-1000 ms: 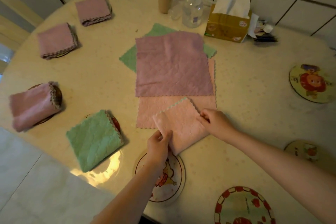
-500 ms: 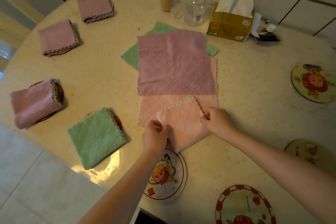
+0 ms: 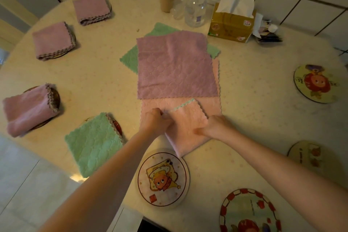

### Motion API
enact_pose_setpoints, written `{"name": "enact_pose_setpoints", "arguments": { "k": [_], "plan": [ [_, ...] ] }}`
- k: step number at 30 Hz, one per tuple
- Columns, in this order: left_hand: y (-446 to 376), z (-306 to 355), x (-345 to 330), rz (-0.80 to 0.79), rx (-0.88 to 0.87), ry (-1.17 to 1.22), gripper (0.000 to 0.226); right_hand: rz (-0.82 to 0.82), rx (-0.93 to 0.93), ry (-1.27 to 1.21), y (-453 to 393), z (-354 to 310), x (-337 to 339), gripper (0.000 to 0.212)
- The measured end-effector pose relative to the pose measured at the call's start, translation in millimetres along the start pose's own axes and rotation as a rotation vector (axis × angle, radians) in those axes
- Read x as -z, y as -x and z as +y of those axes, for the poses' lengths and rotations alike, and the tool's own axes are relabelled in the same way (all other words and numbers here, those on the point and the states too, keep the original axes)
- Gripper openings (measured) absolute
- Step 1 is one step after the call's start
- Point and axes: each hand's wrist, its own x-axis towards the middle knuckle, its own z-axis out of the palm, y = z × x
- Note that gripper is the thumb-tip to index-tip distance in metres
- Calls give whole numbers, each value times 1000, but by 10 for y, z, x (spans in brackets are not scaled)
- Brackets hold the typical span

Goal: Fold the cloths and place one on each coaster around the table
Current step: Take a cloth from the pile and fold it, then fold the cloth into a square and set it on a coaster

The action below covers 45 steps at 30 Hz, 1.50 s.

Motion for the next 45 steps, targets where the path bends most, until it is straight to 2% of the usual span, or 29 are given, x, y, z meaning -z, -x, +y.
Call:
{"name": "enact_pose_setpoints", "arguments": {
  "k": [2,4,7,10,13,16,21,27,31,35,39,41,45],
  "plan": [
    [-30,4,49,-36,24,24,27,-44,-13,-109,-19,3,37,61],
    [-57,-8,111,-80,34,109,26,-66,-45,-317,-30,7,70,52],
    [-8,-36,211,-195,75,492,19,-108,-89,-669,70,22,128,47],
    [133,-139,297,-291,94,797,18,-96,-49,-716,232,67,165,42],
    [346,-324,330,-298,86,843,23,-159,17,-758,467,89,115,41],
    [602,-553,321,-303,74,836,22,-213,46,-750,739,104,-78,29],
    [994,-957,215,-205,88,833,15,-295,21,-773,1061,138,-610,26],
    [1209,-1347,23,-39,112,828,14,-193,75,-757,1228,106,-1065,7],
    [1218,-1429,-66,63,123,761,17,-85,107,-695,1200,124,-1143,8],
    [1152,-1458,-42,124,102,583,19,-67,122,-572,1157,165,-1153,11],
    [1130,-1406,-57,172,-5,192,19,-49,142,-503,1137,209,-1118,14],
    [1139,-1361,-48,198,-49,12,12,-9,170,-443,1118,226,-1095,14],
    [1075,-1257,33,229,-226,-351,38,68,198,-333,1034,357,-954,7]
  ]
}}
